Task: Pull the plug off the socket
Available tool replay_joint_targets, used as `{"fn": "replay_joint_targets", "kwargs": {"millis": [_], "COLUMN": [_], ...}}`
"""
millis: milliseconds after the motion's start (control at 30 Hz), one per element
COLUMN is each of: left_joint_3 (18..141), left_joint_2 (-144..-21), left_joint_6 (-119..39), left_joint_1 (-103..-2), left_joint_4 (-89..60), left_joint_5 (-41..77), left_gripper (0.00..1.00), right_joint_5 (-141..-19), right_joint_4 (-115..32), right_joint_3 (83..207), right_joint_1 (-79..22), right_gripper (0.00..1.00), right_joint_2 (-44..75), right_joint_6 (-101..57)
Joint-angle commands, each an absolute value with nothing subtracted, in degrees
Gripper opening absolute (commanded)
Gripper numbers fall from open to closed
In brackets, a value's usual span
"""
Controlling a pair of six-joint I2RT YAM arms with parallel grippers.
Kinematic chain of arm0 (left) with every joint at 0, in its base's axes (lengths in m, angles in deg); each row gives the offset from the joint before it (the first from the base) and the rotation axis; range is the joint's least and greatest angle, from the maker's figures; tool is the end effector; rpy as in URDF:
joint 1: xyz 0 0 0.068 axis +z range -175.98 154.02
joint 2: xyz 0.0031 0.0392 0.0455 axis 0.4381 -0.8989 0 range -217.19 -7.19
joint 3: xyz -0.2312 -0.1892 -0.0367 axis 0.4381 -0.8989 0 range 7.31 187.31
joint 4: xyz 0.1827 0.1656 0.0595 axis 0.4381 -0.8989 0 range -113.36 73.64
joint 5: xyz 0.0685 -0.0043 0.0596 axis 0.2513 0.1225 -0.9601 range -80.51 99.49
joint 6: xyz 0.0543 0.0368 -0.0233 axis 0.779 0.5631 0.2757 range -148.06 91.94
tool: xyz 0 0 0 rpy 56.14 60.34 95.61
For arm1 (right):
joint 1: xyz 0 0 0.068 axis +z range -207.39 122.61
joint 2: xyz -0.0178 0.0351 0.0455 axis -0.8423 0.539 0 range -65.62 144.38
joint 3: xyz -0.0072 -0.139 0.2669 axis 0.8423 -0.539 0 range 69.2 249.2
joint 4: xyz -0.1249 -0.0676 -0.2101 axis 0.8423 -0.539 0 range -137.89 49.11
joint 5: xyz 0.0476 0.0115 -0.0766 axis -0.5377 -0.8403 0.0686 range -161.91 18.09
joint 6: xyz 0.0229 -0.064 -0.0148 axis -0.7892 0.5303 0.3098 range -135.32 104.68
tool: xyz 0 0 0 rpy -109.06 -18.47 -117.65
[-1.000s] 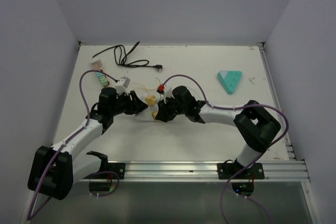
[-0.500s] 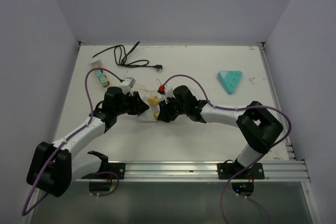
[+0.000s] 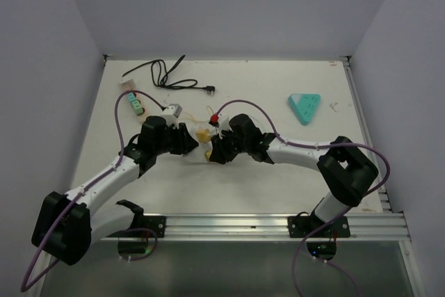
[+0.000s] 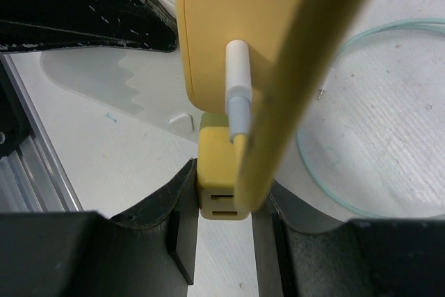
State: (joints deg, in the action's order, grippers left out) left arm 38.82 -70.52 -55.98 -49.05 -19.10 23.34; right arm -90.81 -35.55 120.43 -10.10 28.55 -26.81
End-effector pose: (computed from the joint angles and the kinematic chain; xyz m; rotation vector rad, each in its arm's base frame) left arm 0.2038 -0.1015 0.2284 0.0482 2.2578 -0.7569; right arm 0.2283 0.2743 0.2107 -0.9020 2.1689 0.9046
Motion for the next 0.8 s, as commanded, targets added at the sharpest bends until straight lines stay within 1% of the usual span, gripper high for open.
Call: {"fn": "replay_joint_targets", "kwargs": {"millis": [0, 233, 400, 633, 767], "left_joint_3": [41.4, 42.0, 43.0, 50.9, 55.0], "left_joint_2": [-69.2, -68.7, -66.7, -65.2, -64.7], "left_joint_6": [-51.5, -51.7, -51.9, -48.5, -47.0], "left_joint_1": [-48.7, -50.0, -50.2, -50.2, -50.2], "left_joint_4": [-24.0, -26.5, -27.9, -32.8, -33.9], "left_joint_5": [9.8, 2.6, -0.2, -4.1, -2.9], "left_gripper": [0.00, 0.00, 0.00, 0.00, 0.00], "right_joint_5": [-90.4, -88.7, -89.1, -91.2, -90.7], "right_joint_4": [-40.5, -45.4, -47.8, -49.2, -50.2], "right_joint_3": [122.0, 122.3, 122.0, 121.3, 121.0], "right_joint_1": [-10.3, -10.7, -11.5, -12.6, -13.2], "right_gripper": [0.00, 0.00, 0.00, 0.00, 0.00], "right_joint_2": [23.2, 20.1, 18.0, 12.3, 9.4], "right_joint_6": [-25.9, -26.3, -26.4, -26.9, -27.1]}}
